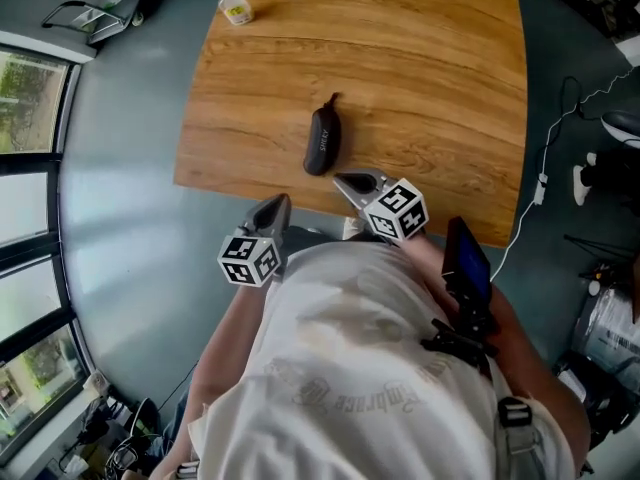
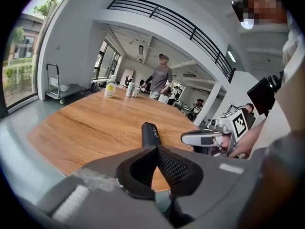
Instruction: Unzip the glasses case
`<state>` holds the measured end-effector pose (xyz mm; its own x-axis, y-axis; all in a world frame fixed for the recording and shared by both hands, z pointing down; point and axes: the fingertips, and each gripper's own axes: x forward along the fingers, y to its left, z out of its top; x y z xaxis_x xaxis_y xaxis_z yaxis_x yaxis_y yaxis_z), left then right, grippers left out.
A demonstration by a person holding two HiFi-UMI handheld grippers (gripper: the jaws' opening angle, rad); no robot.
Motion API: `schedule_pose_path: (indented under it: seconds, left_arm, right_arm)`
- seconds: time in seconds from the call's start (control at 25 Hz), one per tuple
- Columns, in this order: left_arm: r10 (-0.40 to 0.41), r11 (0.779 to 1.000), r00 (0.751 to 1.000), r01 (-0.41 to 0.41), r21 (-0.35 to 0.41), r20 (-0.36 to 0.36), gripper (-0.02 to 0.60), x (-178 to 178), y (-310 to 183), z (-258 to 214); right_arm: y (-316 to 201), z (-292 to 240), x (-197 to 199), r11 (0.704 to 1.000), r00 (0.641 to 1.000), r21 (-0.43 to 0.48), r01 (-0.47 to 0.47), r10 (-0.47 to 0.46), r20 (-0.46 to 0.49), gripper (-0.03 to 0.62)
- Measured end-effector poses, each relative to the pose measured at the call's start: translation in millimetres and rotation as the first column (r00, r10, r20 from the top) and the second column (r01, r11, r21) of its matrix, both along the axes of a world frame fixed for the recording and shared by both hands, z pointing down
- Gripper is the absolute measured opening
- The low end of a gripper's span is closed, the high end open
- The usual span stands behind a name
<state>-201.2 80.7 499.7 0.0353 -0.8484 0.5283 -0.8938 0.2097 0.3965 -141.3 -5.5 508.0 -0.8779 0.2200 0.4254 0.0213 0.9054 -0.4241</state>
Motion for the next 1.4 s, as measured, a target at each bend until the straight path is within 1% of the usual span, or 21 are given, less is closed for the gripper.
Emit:
schedule_pose_path:
  seconds: [0.12, 0.2, 0.28, 0.44, 0.56, 0.68, 0.76, 0.92, 1.0, 1.16, 1.28, 1.4]
  left_arm:
    - [0.051, 0.999, 0.999, -0.051, -0.002, -0.008, 0.004, -3.2, -20.8, -2.1]
    - [0.067, 0.998, 0.997, -0.067, 0.012, -0.036, 0.005, -10.8, -35.0, -5.9]
    - [0.1, 0.995, 0.993, -0.099, 0.027, -0.059, 0.003, -15.6, -45.6, -8.7]
    - [0.205, 0.979, 0.976, -0.202, 0.038, -0.068, 0.005, -17.6, -61.3, -9.4]
    - [0.247, 0.969, 0.966, -0.245, 0.04, -0.071, 0.005, -29.7, -67.3, -8.8]
    - [0.284, 0.959, 0.956, -0.283, 0.026, -0.077, 0.005, -36.5, -66.7, -6.6]
    - [0.309, 0.951, 0.947, -0.309, 0.014, -0.083, 0.005, -31.6, -65.8, -2.5]
    - [0.336, 0.941, 0.938, -0.338, -0.005, -0.086, 0.005, -30.1, -70.5, -0.3]
    - [0.356, 0.933, 0.93, -0.359, -0.012, -0.092, 0.005, -23.1, -72.8, 0.4]
    - [0.412, 0.908, 0.906, -0.417, -0.038, -0.097, 0.005, -3.4, -82.4, 4.3]
    - [0.421, 0.902, 0.903, -0.427, -0.066, -0.09, 0.005, -6.3, -88.9, 7.7]
    - [0.423, 0.896, 0.901, -0.432, -0.101, -0.1, 0.005, -2.4, -92.2, 15.9]
  right_arm:
    - [-14.1, -1.4, 3.3, 0.999, 0.999, -0.004, -0.05, 0.05, -0.007, 0.008]
    - [-22.5, -0.2, 3.4, 0.996, 0.996, -0.002, -0.085, 0.085, -0.02, 0.008]
    - [-26.5, 0.7, 3.8, 0.991, 0.991, -0.012, -0.132, 0.131, -0.028, 0.009]
    - [-34.4, 1.1, 7.5, 0.967, 0.967, -0.03, -0.251, 0.25, -0.049, 0.008]
    - [-38.2, -1.2, -1.8, 0.951, 0.95, -0.031, -0.309, 0.307, -0.052, 0.008]
    - [-37.6, -4.0, -12.2, 0.94, 0.94, -0.042, -0.338, 0.336, -0.049, 0.009]
    - [-38.5, -3.4, -8.5, 0.933, 0.934, -0.047, -0.357, 0.354, -0.053, 0.008]
    - [-42.9, -3.7, -5.3, 0.922, 0.924, -0.054, -0.383, 0.38, -0.046, 0.009]
    - [-42.4, -3.5, -0.5, 0.921, 0.922, -0.056, -0.386, 0.384, -0.05, 0.009]
    - [-48.3, 1.7, 14.6, 0.914, 0.915, -0.056, -0.402, 0.398, -0.064, 0.008]
    - [-53.3, 6.5, 11.0, 0.908, 0.911, -0.071, -0.413, 0.41, -0.054, 0.008]
    - [-51.3, 11.0, 14.4, 0.908, 0.911, -0.078, -0.411, 0.408, -0.056, 0.009]
